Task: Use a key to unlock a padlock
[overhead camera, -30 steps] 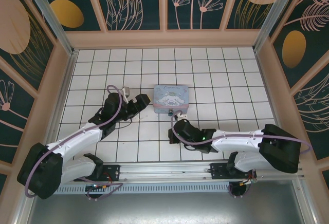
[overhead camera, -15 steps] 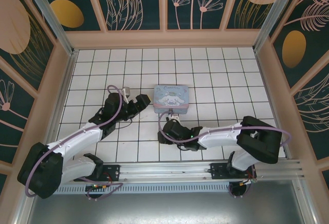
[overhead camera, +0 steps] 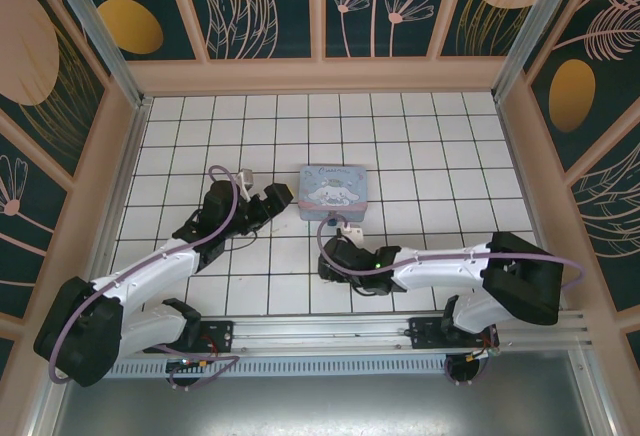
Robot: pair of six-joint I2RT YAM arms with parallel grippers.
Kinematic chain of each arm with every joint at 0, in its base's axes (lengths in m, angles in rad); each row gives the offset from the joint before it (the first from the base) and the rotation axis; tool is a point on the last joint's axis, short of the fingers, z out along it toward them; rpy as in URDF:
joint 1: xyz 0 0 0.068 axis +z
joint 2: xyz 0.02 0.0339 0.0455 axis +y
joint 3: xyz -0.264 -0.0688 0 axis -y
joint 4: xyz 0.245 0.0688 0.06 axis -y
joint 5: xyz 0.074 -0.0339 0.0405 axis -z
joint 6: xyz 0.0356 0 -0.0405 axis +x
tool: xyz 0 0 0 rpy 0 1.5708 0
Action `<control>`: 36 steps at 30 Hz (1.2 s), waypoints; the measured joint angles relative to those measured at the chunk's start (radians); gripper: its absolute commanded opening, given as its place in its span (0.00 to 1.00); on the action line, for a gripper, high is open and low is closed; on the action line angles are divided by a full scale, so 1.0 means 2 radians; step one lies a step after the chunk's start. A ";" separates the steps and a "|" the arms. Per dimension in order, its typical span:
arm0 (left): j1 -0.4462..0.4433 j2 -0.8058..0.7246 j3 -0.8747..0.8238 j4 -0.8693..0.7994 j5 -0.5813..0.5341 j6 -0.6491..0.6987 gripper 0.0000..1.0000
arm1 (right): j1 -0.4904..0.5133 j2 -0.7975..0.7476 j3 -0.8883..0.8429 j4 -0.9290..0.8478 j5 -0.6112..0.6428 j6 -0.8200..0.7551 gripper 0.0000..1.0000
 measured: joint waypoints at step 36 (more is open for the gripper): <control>0.000 0.025 0.001 0.050 -0.015 -0.023 0.93 | 0.008 0.134 0.151 -0.195 -0.043 0.189 0.49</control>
